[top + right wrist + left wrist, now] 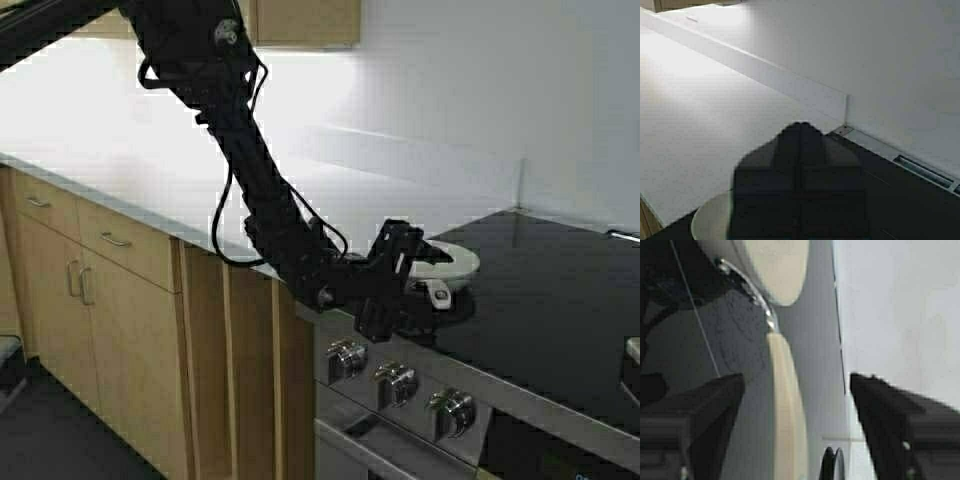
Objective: Wash the pan
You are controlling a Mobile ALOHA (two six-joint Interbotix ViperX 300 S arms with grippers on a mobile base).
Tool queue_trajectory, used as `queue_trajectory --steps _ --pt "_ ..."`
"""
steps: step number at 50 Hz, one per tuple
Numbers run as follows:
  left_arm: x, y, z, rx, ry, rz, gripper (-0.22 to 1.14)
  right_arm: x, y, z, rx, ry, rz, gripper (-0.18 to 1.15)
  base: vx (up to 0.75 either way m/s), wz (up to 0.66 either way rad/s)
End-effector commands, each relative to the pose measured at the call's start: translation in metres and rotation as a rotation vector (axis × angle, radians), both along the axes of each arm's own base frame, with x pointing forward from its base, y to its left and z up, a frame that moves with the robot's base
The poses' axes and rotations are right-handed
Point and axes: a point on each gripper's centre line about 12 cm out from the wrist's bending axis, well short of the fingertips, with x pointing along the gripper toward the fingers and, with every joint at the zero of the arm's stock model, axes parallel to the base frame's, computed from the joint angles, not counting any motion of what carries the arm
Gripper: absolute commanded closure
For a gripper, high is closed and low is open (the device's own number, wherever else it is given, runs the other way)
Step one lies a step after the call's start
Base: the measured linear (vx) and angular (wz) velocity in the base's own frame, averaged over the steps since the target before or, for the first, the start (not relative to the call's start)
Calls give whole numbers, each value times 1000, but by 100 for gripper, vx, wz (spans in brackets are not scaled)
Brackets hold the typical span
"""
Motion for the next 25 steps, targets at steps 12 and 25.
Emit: queue_trajectory --steps 12,25 --pt "14 -22 20 -26 -41 -11 -6 2 0 3 3 -8 0 91 0 0" --pt "18 -22 20 -69 -11 16 -3 2 0 4 3 -11 0 91 0 0"
